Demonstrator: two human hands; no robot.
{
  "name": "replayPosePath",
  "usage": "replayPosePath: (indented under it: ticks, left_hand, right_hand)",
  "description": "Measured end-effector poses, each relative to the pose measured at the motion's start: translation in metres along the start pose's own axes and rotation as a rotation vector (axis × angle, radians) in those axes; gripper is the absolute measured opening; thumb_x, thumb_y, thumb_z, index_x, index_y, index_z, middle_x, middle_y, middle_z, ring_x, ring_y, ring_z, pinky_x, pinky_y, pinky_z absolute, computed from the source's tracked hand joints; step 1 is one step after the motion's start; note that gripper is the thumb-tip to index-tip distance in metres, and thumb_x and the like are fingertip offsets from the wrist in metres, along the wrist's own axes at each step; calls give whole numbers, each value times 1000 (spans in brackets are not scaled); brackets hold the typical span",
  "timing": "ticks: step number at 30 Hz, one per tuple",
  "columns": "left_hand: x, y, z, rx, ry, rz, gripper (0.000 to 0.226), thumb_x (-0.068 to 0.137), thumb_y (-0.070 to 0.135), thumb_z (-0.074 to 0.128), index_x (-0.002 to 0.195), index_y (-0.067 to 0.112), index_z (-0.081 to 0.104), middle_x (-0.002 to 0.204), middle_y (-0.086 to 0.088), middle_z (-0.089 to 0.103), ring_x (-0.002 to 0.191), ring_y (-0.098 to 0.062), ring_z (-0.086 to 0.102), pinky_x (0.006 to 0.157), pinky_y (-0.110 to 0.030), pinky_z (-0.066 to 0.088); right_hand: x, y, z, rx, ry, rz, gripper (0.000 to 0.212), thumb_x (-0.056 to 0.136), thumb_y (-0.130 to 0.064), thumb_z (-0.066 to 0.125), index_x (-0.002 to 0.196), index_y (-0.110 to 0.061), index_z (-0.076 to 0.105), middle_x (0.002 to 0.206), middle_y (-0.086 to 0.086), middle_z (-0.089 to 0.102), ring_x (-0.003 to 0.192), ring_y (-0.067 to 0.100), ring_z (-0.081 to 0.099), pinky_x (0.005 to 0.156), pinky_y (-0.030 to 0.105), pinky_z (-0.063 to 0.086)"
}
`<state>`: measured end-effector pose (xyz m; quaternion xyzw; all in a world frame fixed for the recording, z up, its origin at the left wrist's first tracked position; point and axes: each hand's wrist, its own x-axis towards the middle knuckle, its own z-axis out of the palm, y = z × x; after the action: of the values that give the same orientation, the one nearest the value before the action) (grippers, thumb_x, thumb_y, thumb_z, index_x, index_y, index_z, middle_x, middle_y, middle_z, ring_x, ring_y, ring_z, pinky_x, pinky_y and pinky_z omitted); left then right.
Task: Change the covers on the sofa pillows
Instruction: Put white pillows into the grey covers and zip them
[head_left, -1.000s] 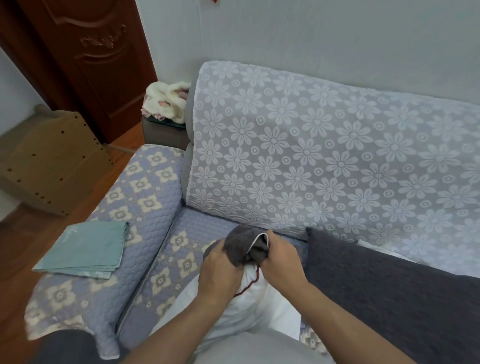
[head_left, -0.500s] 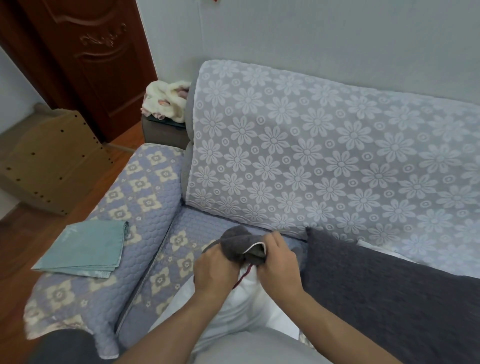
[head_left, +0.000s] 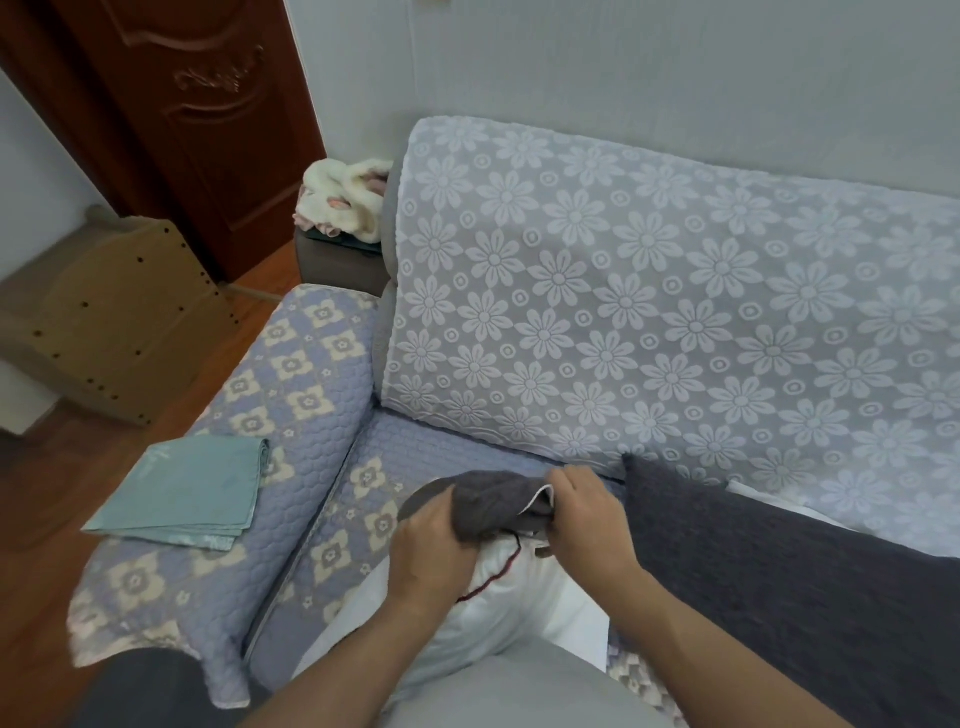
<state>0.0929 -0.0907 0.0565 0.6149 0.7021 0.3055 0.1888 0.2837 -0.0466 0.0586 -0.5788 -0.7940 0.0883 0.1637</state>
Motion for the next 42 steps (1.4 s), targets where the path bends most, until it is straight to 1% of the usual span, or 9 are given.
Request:
replayPosePath:
  ticks: [4,7,10,14,20,26,30,36,42]
  left_hand:
    - [-3,2,-1,-230,-33,-57,28,77,27,64,104,21,67,97,11,64,90,-12,63,73,-24,50]
    - [3,3,-9,-333,-47,-252,23,82,21,68,96,39,65,91,21,67,88,1,62,72,-11,45]
    - [15,-7,-12,-483,-93,-545,13,84,22,67,89,33,71,84,13,73,87,-8,67,80,-29,54]
    - [32,-17,-18,-595,-154,-753,17,83,12,65,94,22,72,91,4,76,91,-20,71,87,-38,57]
    - [34,-17,-14,-631,-245,-794,14,76,15,72,89,13,76,83,-3,79,85,-25,75,89,-48,59]
    - [53,-25,-28,-953,-277,-901,23,93,2,61,114,-4,68,104,-23,74,96,-37,73,85,-47,60]
    - [92,-35,-71,-834,-160,-680,24,87,-8,63,107,2,71,100,-18,76,89,-33,74,77,-43,60]
    - [114,-42,-109,-641,-351,-611,33,78,-17,68,106,2,73,100,-17,76,91,-34,74,78,-40,61]
    - [90,-37,-89,-579,-549,-535,23,84,-3,73,105,5,74,101,-13,77,96,-29,74,89,-40,59]
  right_hand:
    - [19,-11,-9,227,-174,328,21,72,-6,61,79,-18,46,81,0,60,78,26,57,67,43,49]
    - [23,-16,-5,252,-137,260,24,75,-7,61,96,-17,54,95,-1,54,92,22,49,76,33,39]
    - [10,-19,0,281,2,187,54,76,-17,71,127,-16,54,118,0,47,113,19,42,98,29,36]
    - [-37,-28,1,432,90,56,16,92,-29,61,107,-26,56,103,-16,47,93,4,49,84,19,38]
    - [-34,-14,28,663,-286,209,72,83,-48,68,148,-37,38,138,-18,34,125,-3,39,105,26,39]
    - [-29,-24,4,554,-312,28,17,96,-29,62,112,-32,66,131,-30,48,123,-13,33,109,15,25]
    - [-45,-62,-26,847,-292,267,34,103,-27,53,71,-40,52,72,-24,50,71,-6,47,70,15,37]
    - [-31,-96,-58,894,-14,374,28,101,-27,53,79,-10,48,68,-7,44,65,2,42,63,21,37]
    - [-13,-125,-27,655,-178,438,31,99,-35,55,70,-36,45,70,-14,54,75,7,51,68,28,34]
